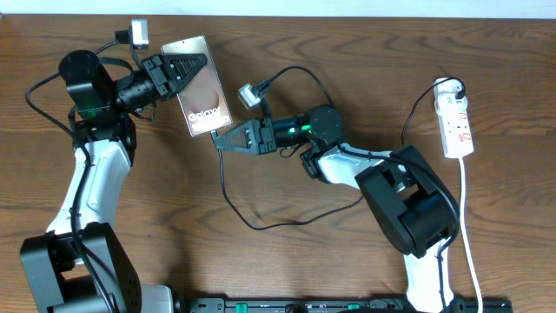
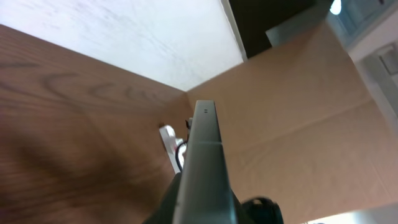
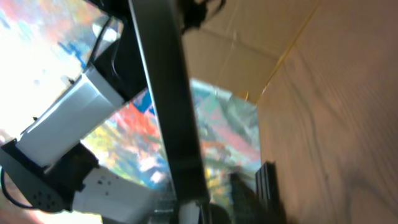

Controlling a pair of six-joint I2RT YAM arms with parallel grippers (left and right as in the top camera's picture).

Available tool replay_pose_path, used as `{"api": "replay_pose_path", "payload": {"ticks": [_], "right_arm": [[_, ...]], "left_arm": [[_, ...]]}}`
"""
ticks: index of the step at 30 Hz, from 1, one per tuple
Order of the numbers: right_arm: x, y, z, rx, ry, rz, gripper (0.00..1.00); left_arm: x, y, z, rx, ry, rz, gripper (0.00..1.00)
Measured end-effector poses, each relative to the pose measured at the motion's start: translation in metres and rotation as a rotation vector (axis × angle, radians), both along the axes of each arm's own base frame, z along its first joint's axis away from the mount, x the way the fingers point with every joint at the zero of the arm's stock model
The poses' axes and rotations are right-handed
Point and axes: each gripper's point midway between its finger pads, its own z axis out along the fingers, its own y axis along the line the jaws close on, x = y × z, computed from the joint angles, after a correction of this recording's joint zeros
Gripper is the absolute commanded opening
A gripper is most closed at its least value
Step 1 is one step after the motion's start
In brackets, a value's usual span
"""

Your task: Plug charger to phone and switch on socket

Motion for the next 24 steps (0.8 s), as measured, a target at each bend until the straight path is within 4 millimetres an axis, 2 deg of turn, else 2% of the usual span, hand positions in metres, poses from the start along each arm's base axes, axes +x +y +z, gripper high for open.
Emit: {"api": "replay_pose_path", "payload": {"ticks": [1,2,3,6,15,21,24], "right_arm": [[0.002,-0.001,0.000,0.002,-0.002,-0.009,0.82],[0.006,-0.002,0.001,0.004,0.004,-0.022,0.94],[0.009,-0.004,0.002,0.008,0.005,-0.034,0.99],[0.015,-0.006,0.003,0.014,0.008,-0.058,0.99],[0.016,-0.007,0.002,0.014,0.004,-0.059,0.99],[0.028,-0.021,-0.003,-0.003,-0.019,-0.077,0.99],[0.044,-0.031,-0.020,-0.066,0.032,-0.098,0.99]], "left_arm": [[-0.001,-0.001,0.000,0.000,0.000,-0.010,0.08],[-0.002,-0.002,0.000,-0.001,0.001,-0.017,0.07],[-0.003,-0.003,0.000,-0.001,0.000,-0.022,0.07],[-0.004,-0.004,0.000,-0.002,0.001,-0.028,0.07],[-0.001,0.003,0.000,0.000,0.002,0.000,0.07],[0.000,0.038,0.000,-0.004,0.003,0.056,0.07],[-0.002,0.054,-0.004,-0.013,0.028,0.076,0.07]]}}
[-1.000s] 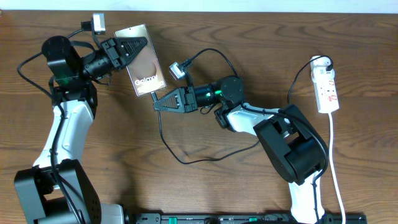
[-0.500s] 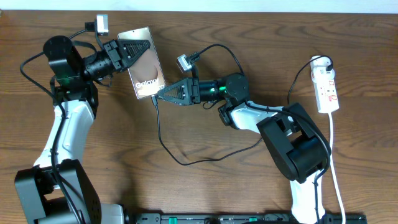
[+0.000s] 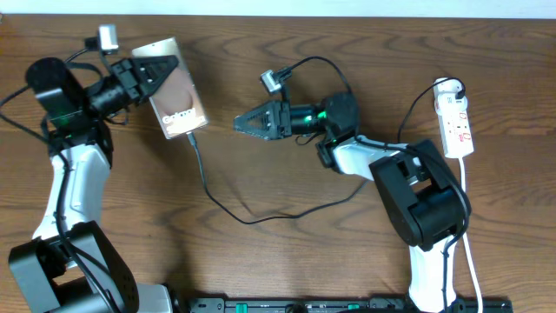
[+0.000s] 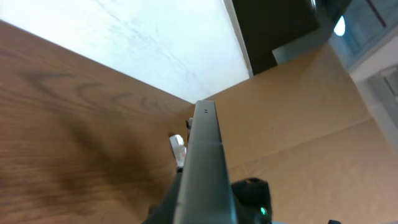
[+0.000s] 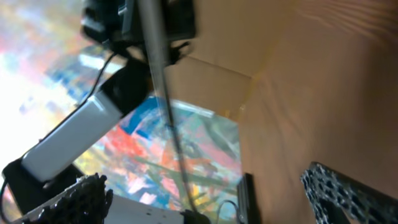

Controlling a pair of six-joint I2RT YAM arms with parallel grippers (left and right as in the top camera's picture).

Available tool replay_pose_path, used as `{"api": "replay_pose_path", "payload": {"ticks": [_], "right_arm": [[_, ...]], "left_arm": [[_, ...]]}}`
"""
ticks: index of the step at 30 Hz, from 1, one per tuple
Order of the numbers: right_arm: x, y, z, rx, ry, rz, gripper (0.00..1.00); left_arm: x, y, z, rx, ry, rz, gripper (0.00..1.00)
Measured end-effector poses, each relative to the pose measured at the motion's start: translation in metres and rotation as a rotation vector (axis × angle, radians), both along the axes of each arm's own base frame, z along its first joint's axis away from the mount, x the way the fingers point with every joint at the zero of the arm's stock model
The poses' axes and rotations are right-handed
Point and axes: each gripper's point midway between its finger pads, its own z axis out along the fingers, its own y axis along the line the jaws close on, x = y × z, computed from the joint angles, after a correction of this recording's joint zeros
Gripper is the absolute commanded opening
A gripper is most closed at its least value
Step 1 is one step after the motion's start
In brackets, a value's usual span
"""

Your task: Plug charger to phone and switch on socket

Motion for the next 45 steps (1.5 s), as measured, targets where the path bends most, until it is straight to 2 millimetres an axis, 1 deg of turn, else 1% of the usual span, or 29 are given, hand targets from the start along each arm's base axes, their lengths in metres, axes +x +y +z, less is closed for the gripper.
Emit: {"api": "replay_pose_path", "payload": {"ticks": [1,3,5,10,13,14,17,18,19,20,21,23,25,27,29,31,34,36,37,38,39,41,43,45], "right_arm": [[0.004,-0.003,-0.005,-0.018,0.020,-0.007,0.99],[0.014,-0.009,-0.024,-0.074,0.073,-0.024,0.99],[0.019,-0.014,-0.032,-0.094,0.075,-0.036,0.99],[0.027,-0.025,-0.034,-0.097,0.028,-0.057,0.99],[0.042,-0.037,-0.038,-0.106,0.030,-0.108,0.99],[0.049,-0.042,-0.040,-0.110,0.036,-0.136,0.99],[0.080,-0.061,-0.048,-0.133,0.063,-0.281,0.99],[0.086,-0.065,-0.050,-0.141,0.070,-0.314,0.99],[0.099,-0.072,-0.057,-0.163,0.094,-0.380,0.99],[0.102,-0.074,-0.059,-0.169,0.097,-0.396,0.99],[0.110,-0.080,-0.067,-0.198,0.120,-0.442,0.99],[0.120,-0.087,-0.081,-0.251,0.148,-0.504,0.99],[0.128,-0.096,-0.096,-0.315,0.177,-0.549,0.99],[0.131,-0.101,-0.107,-0.375,0.194,-0.565,0.98],[0.134,-0.106,-0.114,-0.432,0.203,-0.570,0.99],[0.136,-0.109,-0.116,-0.476,0.191,-0.576,0.99],[0.130,-0.123,-0.125,-0.638,0.211,-0.601,0.99],[0.130,-0.137,-0.118,-0.739,0.179,-0.651,0.99],[0.129,-0.151,-0.108,-0.822,0.151,-0.693,0.99],[0.129,-0.158,-0.097,-0.861,0.114,-0.719,0.99],[0.130,-0.161,-0.093,-0.876,0.101,-0.730,0.99],[0.128,-0.173,-0.071,-0.920,0.037,-0.775,0.99],[0.126,-0.182,-0.054,-0.945,-0.005,-0.810,0.99],[0.125,-0.189,-0.043,-0.969,-0.034,-0.845,0.99]], "left_arm": [[-0.001,0.003,-0.001,-0.003,0.007,0.003,0.07],[-0.003,0.007,-0.002,-0.008,0.017,0.001,0.07],[-0.005,0.007,-0.002,-0.008,0.014,-0.010,0.07],[-0.007,0.006,-0.001,-0.008,0.010,-0.024,0.07],[-0.007,0.006,-0.001,-0.008,0.010,-0.023,0.07],[-0.007,0.006,-0.001,-0.008,0.010,-0.023,0.07],[-0.006,0.006,-0.001,-0.008,0.010,-0.023,0.07],[-0.006,0.006,-0.002,-0.008,0.010,-0.022,0.07],[-0.006,0.006,-0.002,-0.008,0.011,-0.022,0.07],[-0.006,0.006,-0.002,-0.008,0.012,-0.021,0.07],[-0.006,0.006,-0.002,-0.008,0.012,-0.019,0.07],[-0.006,0.006,-0.002,-0.008,0.013,-0.018,0.08],[-0.006,0.006,-0.002,-0.008,0.013,-0.017,0.07],[-0.005,0.007,-0.002,-0.008,0.013,-0.015,0.07],[-0.005,0.007,-0.002,-0.008,0.013,-0.015,0.07],[-0.005,0.007,-0.002,-0.008,0.014,-0.015,0.07],[-0.006,0.006,-0.007,-0.015,0.041,-0.014,0.07],[-0.007,0.006,-0.018,-0.024,0.101,-0.006,0.07],[-0.009,0.006,-0.030,-0.028,0.153,0.003,0.07],[-0.010,0.007,-0.043,-0.024,0.205,0.018,0.07],[-0.011,0.007,-0.048,-0.020,0.225,0.024,0.07],[-0.015,0.006,-0.068,0.006,0.297,0.049,0.07],[-0.018,0.002,-0.085,0.053,0.339,0.067,0.07],[-0.020,-0.003,-0.098,0.103,0.366,0.076,0.07]]}}
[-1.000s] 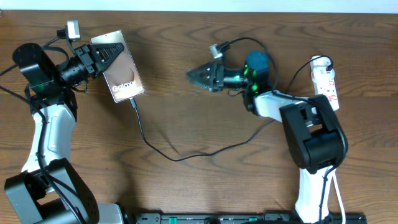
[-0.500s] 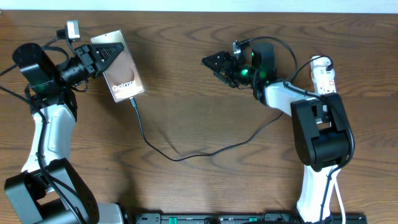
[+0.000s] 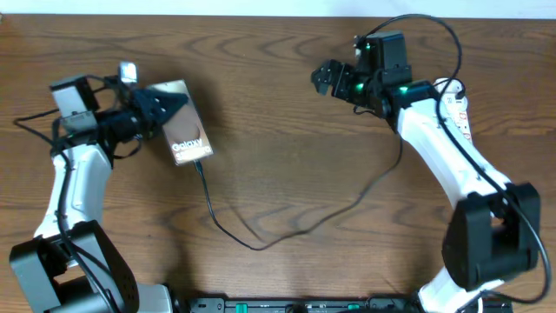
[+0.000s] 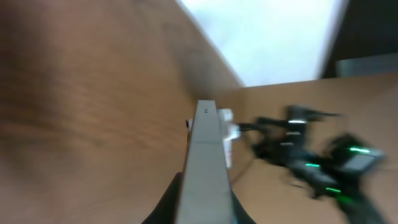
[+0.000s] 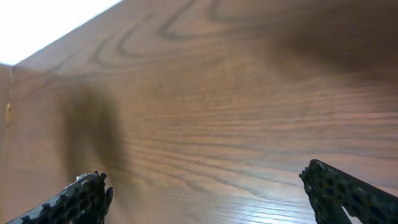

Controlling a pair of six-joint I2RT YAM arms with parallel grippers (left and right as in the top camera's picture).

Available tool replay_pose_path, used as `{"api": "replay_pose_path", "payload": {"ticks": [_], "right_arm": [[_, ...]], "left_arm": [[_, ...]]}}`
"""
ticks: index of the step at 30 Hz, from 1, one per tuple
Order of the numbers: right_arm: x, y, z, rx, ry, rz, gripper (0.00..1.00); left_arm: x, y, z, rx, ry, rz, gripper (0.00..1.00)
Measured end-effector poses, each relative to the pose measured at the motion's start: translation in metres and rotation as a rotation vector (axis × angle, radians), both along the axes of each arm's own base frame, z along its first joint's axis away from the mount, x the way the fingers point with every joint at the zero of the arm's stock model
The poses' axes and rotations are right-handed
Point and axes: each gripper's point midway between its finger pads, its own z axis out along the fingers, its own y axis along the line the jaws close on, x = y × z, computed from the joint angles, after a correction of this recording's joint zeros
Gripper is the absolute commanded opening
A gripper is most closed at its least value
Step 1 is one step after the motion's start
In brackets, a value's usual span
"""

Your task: Plug charger to phone and switch on socket

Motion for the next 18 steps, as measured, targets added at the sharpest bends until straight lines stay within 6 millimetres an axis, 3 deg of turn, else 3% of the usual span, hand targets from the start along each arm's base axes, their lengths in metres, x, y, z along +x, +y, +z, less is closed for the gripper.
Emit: {"api": "replay_pose_path", "payload": {"ticks": [5,11,15,18], "right_arm": [[-0.003,-0.016,0.005,-0.092,-0.016,-0.042,0.99],[-0.009,-0.016,-0.001,-0.135,0.003,-0.041,0.99],[-0.011,-0.014,-0.003,-0.146,0.004,-0.034,0.99],[-0.012,-0.012,-0.003,-0.151,0.006,-0.028,0.99]], "left_arm": [[-0.005,-0.017,-0.032,0.167,0.058,-0.017,0.07],[-0.002,-0.040,-0.057,0.261,0.074,-0.070,0.07],[-0.001,-0.048,-0.100,0.284,0.159,-0.104,0.07],[0.000,-0.047,-0.121,0.288,0.207,-0.105,0.07]]}}
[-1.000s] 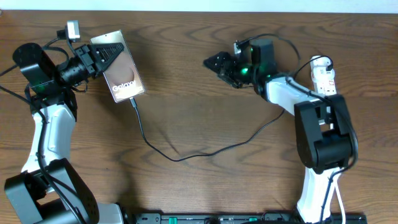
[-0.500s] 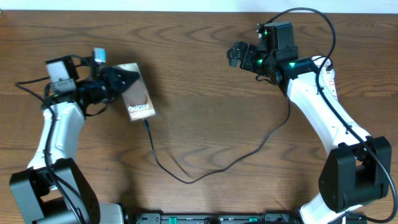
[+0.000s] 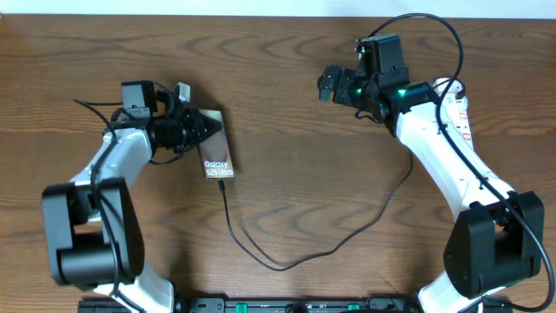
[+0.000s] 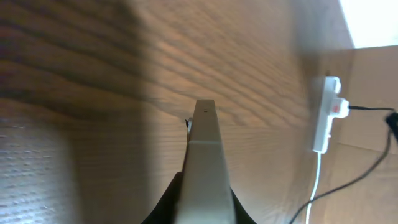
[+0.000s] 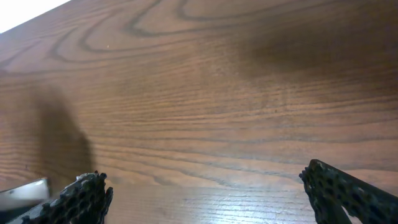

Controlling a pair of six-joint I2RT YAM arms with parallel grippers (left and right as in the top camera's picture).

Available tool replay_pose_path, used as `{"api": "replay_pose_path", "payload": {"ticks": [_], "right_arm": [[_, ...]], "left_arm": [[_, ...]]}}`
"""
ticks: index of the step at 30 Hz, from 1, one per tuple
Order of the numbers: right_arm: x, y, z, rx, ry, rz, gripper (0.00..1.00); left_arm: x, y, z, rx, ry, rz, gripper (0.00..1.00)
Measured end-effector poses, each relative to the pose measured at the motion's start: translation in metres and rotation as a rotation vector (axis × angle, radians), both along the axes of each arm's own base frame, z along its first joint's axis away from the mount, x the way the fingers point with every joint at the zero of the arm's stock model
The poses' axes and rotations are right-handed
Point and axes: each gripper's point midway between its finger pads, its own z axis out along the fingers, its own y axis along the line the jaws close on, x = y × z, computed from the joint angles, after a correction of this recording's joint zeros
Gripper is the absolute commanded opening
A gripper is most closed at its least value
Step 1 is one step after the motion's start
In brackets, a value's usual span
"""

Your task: Plug charger to phone and switch on socket

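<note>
My left gripper [image 3: 201, 132] is shut on the phone [image 3: 216, 154], a dark slab marked Galaxy S25 Ultra, held at the left-middle of the table. The left wrist view shows the phone [image 4: 204, 158] edge-on, close over the wood. The black charger cable [image 3: 278, 264] is plugged into the phone's lower end and loops across to the right. The white socket strip [image 3: 460, 109] lies at the far right, partly behind my right arm; the socket strip [image 4: 325, 116] has a red switch. My right gripper [image 3: 328, 85] hangs open and empty at the upper middle, left of the strip.
The brown wooden table [image 3: 287, 174] carries the slack cable in its middle. My right gripper's fingertips [image 5: 84, 199] frame bare wood. A pale edge [image 5: 22, 191] shows at the lower left of the right wrist view. A black rail [image 3: 278, 306] runs along the front edge.
My left gripper has moved the phone to the right and toward the front, and the cable loop has shifted with it. My right gripper has stayed open near the strip, turned slightly.
At first my left gripper held the phone up while my right gripper was shut at the phone's lower end. Then the cable hung from the phone and my right gripper was open, drawn back. Later it was up by the socket strip, and the phone now sits lower and more central.
</note>
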Motion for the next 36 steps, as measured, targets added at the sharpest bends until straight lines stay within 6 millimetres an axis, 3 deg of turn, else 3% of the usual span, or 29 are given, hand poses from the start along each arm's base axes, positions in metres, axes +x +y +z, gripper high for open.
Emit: {"api": "replay_pose_path", "payload": {"ticks": [15,28,36], "right_arm": [[-0.001,0.000,-0.001,-0.005,0.005,0.001,0.99],[-0.002,0.000,-0.002,-0.006,0.009,0.001,0.99],[-0.002,0.000,-0.002,-0.006,0.010,0.001,0.99]], "left_arm": [[-0.004,0.005,-0.040,0.028,0.094,0.017,0.07],[-0.002,0.012,-0.047,0.090,0.101,0.040,0.07],[-0.001,0.006,-0.050,0.133,0.087,0.022,0.08]]}}
